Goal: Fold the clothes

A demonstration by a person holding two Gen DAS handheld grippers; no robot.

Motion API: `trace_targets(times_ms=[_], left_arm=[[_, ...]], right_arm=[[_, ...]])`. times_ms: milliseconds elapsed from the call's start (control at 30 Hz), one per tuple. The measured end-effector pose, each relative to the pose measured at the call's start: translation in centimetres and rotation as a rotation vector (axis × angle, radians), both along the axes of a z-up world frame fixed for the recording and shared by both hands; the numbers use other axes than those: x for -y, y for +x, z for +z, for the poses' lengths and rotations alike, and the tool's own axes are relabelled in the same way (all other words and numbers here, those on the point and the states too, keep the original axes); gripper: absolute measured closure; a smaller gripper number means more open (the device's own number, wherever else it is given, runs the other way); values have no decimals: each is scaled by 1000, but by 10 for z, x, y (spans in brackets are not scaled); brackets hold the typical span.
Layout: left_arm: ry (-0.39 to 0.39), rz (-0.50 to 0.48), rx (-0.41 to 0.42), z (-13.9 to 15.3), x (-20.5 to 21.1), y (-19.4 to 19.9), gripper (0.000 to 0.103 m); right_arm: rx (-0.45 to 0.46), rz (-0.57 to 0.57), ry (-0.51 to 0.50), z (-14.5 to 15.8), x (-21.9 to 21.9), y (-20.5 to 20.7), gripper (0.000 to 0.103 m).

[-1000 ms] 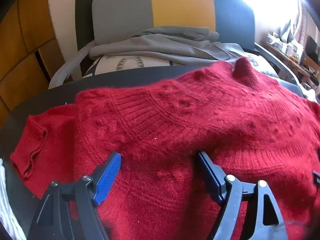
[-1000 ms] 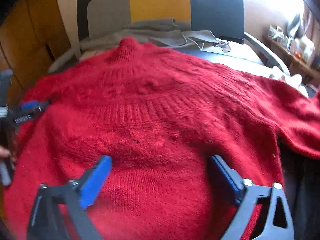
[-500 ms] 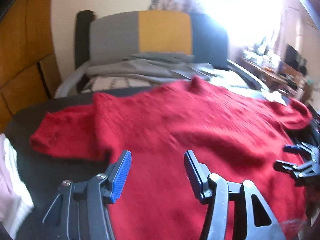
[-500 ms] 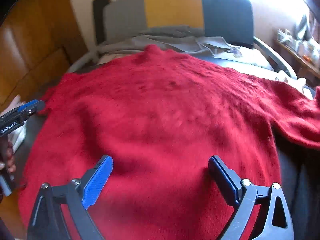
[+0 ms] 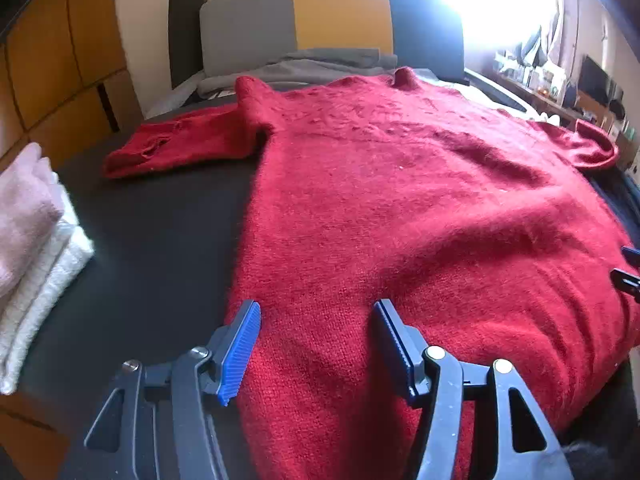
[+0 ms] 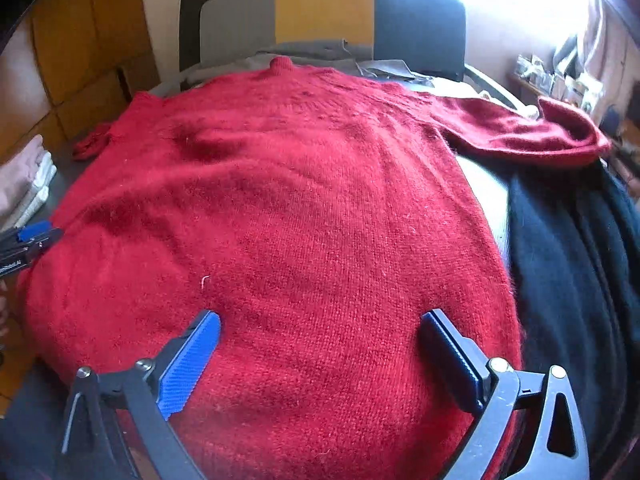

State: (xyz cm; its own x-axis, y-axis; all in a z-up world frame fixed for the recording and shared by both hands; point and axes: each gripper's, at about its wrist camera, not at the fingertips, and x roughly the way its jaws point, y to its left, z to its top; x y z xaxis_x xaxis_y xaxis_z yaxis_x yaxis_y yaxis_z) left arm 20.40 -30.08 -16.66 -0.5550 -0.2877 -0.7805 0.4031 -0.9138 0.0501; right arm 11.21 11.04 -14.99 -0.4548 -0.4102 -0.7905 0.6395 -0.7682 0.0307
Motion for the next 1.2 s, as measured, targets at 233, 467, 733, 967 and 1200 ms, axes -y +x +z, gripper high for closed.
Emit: trace_targets(times_ms=[233,467,733,967,1200], left_arm=[[8,31,-3,1,4,-4,41],[74,63,-70,26,10,-9,43],[23,11,-38,21,20,-63,43],[69,76,-9,5,25,-72,42],[34,-95,-88,33,-19,-133,43]], right_arm=[[-21,32,-8,-1,-2,2,0],[25,29,40,6,11,-10,0],[13,14,-48,31,39,-51,0],[10,33,-4,1,33,-58,0],[27,-51,-109,37,4,-92,2]])
